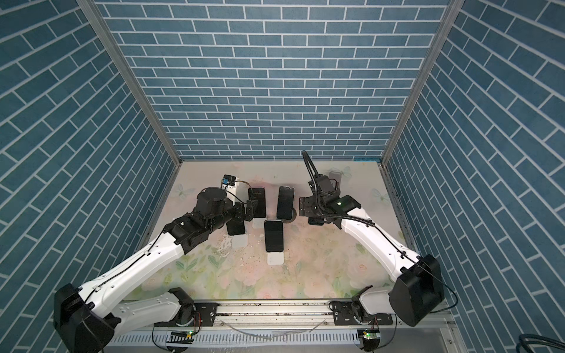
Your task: Remove the phone from the phone stand
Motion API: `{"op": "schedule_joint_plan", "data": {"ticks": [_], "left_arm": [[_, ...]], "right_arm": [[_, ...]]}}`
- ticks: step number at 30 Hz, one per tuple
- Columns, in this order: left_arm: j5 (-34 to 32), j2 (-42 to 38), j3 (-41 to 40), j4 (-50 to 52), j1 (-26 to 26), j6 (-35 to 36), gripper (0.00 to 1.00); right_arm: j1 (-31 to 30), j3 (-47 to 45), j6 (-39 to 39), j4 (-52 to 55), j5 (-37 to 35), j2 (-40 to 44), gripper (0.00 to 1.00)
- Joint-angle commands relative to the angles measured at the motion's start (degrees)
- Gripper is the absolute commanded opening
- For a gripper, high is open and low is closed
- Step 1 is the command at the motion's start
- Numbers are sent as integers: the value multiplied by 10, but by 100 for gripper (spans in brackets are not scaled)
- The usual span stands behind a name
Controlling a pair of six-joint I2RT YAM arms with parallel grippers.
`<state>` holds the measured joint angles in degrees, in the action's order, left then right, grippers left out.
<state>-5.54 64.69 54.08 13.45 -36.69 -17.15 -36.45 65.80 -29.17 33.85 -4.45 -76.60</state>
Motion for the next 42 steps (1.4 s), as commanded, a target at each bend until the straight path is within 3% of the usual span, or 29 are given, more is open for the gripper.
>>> {"op": "schedule_joint_plan", "data": {"ticks": [1, 7, 16, 28, 42], "left_arm": [[-8, -18, -17, 13, -3, -1, 100], [-18, -31, -26, 14, -3, -3, 100], [-77, -55, -17, 82, -3, 26, 100], [-92, -94, -36, 76, -3, 28, 100], [-97, -150, -68, 89, -3, 26, 100]], "right_arm": [[-28, -21, -30, 22, -21, 34, 87], [-94, -35, -54, 13, -33, 62, 88], [-180, -31, -86, 7, -95, 43, 98], [-299, 21, -120, 11, -251, -48, 99], [-336, 49, -128, -24, -247, -116, 98]]}}
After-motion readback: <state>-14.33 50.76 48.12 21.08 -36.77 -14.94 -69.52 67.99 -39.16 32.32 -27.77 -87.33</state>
